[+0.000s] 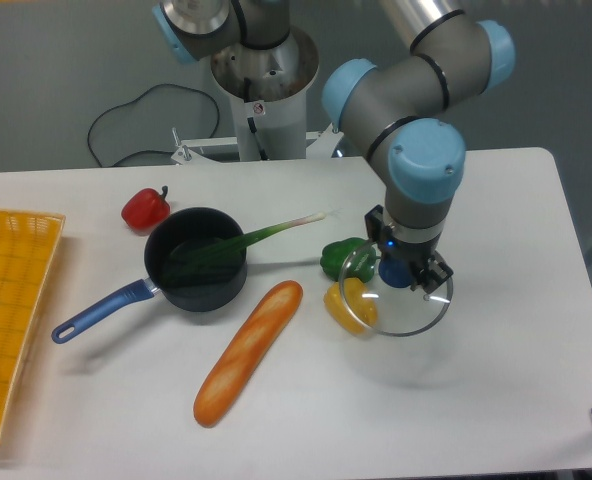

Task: Close the pot lid
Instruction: 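Lift the glass lid and carry it over the dark blue saucepan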

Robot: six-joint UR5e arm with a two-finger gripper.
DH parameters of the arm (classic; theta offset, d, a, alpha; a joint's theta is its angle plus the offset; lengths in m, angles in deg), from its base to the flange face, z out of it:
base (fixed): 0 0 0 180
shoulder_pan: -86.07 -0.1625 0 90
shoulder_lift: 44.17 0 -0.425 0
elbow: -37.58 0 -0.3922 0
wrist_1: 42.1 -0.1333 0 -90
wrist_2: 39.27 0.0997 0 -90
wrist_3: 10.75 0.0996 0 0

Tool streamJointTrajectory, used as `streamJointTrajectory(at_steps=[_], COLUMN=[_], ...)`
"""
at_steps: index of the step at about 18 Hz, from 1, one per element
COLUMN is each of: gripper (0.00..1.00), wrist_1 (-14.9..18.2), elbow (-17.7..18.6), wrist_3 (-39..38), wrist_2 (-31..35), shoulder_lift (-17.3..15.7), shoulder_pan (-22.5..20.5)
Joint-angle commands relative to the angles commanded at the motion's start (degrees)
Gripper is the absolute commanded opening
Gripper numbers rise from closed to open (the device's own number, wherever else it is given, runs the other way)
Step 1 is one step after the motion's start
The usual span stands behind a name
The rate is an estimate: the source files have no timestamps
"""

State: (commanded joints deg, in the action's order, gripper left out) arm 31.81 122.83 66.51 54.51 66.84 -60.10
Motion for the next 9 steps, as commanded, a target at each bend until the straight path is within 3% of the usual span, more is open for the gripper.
streamJointTrajectory(at_steps=[9], gripper=[0.43], wrist_1=[2.64], elbow=[0.0], wrist_3=[-3.43], wrist_2=[0.17], shoulder_lift=[-2.37], shoulder_pan=[3.26])
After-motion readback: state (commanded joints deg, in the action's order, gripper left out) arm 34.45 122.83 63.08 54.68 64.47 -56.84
